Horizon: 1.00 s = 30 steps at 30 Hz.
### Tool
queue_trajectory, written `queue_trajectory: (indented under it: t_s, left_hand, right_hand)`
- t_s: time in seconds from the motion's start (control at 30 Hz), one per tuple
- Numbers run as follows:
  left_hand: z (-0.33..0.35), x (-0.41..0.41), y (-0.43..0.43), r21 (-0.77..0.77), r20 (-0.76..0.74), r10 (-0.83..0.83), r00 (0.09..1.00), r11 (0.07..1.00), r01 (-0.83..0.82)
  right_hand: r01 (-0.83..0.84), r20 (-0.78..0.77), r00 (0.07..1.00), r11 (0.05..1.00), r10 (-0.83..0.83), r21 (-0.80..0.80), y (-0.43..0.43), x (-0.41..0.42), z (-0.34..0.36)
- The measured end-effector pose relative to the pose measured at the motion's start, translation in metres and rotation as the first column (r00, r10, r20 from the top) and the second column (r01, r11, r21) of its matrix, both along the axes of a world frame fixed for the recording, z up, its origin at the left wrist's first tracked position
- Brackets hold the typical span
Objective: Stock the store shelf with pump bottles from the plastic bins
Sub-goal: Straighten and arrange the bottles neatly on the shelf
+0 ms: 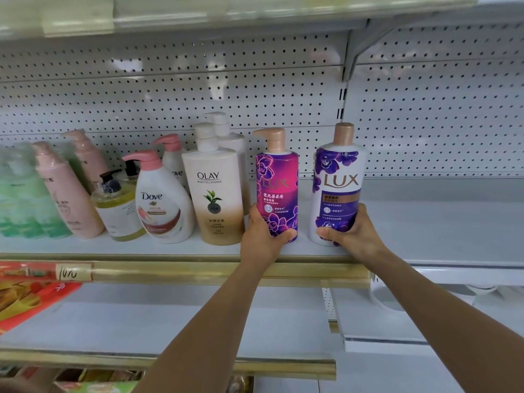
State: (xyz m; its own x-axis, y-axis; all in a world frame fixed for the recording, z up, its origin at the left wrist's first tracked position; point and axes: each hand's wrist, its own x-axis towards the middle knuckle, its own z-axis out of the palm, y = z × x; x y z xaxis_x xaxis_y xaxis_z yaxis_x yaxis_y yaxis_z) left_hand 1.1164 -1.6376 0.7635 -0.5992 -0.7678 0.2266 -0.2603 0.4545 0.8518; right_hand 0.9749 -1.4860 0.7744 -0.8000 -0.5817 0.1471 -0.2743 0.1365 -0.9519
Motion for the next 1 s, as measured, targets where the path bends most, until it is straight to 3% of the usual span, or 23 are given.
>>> queue_trajectory:
  t_s: [0.17, 0.3, 0.4, 0.47, 0.67, 0.8, 0.9, 1.0]
  left_hand:
    - [0.010, 0.016, 0.014, -0.026, -0.002, -0.058, 0.998, 0.998, 0.058]
    - [0.005, 0.061, 0.027, -0.194, -0.071, -0.003, 0.998, 0.981, -0.010]
    - [0.010, 0.092, 0.011, -0.244, -0.192, 0.130, 0.973, 0.954, -0.175]
    - [0.019, 0.101, -0.004, -0.224, -0.225, 0.207, 0.952, 0.940, -0.257]
    - [0.049, 0.102, -0.043, -0.162, -0.262, 0.212, 0.942, 0.952, -0.259]
    - [0.078, 0.095, -0.060, -0.207, -0.307, 0.154, 0.939, 0.952, -0.224]
    - [0.095, 0.089, -0.069, -0.239, -0.290, 0.094, 0.953, 0.956, -0.167]
    - [0.099, 0.081, -0.072, -0.294, -0.188, 0.059, 0.980, 0.949, -0.114]
  right_hand:
    - [-0.029, 0.022, 0.999, 0.999, 0.028, 0.043, 0.004, 0.002, 0.004]
    - [0.024, 0.040, 0.999, 1.000, -0.024, 0.002, 0.016, 0.010, 0.001]
    - [0.274, -0.164, 0.948, 0.962, -0.271, -0.006, 0.021, 0.024, 0.004]
    - [0.315, -0.287, 0.901, 0.946, -0.325, -0.083, 0.020, 0.040, 0.009]
    - [0.053, -0.528, 0.839, 0.986, -0.131, -0.160, -0.005, 0.080, 0.043]
    - [0.004, -0.599, 0.793, 0.985, -0.108, -0.172, -0.033, 0.086, 0.096]
    - [0.043, -0.695, 0.715, 0.997, -0.079, -0.069, -0.055, 0.083, 0.128]
    - [0.097, -0.683, 0.730, 0.985, 0.026, 0.141, -0.075, 0.080, 0.142]
